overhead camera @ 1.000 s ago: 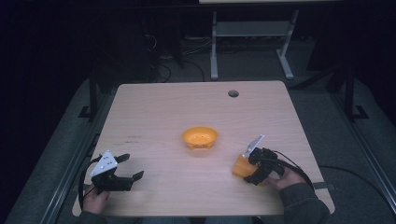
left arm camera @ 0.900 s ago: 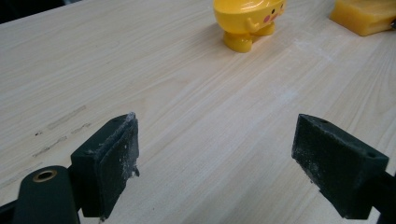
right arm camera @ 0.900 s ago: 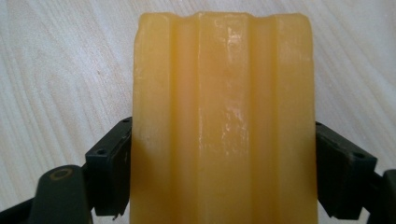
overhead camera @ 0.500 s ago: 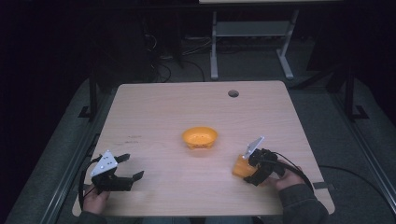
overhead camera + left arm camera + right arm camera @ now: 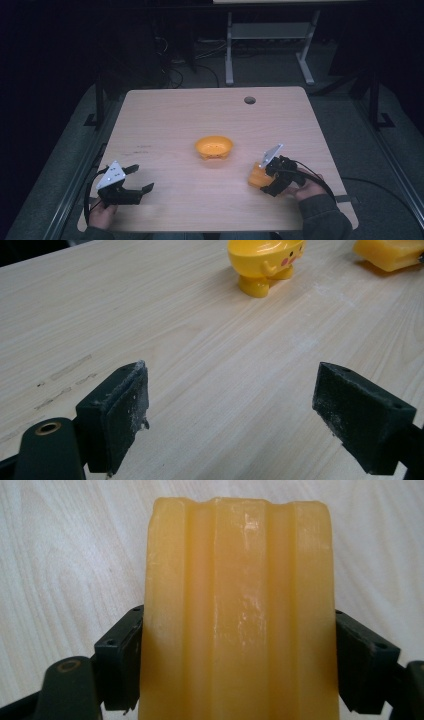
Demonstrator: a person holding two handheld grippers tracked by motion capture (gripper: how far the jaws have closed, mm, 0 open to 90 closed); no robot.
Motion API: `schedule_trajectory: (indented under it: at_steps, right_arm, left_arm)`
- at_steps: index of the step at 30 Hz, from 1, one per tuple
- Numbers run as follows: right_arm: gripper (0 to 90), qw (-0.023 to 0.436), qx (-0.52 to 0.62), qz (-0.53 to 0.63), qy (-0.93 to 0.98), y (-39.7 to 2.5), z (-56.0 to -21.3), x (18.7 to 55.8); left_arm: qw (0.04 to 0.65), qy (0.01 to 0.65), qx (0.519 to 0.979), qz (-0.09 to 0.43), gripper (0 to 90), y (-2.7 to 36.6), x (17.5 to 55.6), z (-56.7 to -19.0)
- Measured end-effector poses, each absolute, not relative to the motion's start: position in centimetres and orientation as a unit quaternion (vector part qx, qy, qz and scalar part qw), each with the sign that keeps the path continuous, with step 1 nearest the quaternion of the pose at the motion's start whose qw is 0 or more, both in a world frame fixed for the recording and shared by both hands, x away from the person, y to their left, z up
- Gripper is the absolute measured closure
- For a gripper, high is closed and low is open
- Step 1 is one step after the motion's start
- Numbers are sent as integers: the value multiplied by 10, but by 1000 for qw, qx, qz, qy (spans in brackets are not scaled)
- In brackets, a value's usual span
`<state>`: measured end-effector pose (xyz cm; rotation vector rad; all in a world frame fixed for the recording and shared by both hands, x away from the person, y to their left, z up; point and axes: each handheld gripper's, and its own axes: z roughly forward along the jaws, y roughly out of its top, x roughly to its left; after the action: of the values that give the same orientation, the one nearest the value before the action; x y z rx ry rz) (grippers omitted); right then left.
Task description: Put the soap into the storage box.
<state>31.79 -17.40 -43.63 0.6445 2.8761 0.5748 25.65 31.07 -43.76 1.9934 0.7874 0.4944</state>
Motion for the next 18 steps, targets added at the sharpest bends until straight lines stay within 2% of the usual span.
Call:
schedule_trajectory:
  at_steps: [18]
  right_arm:
    - [205, 58, 201, 223, 952, -170, -421, 330]
  left_arm:
    - [457, 319, 805, 203, 143, 311, 257, -437]
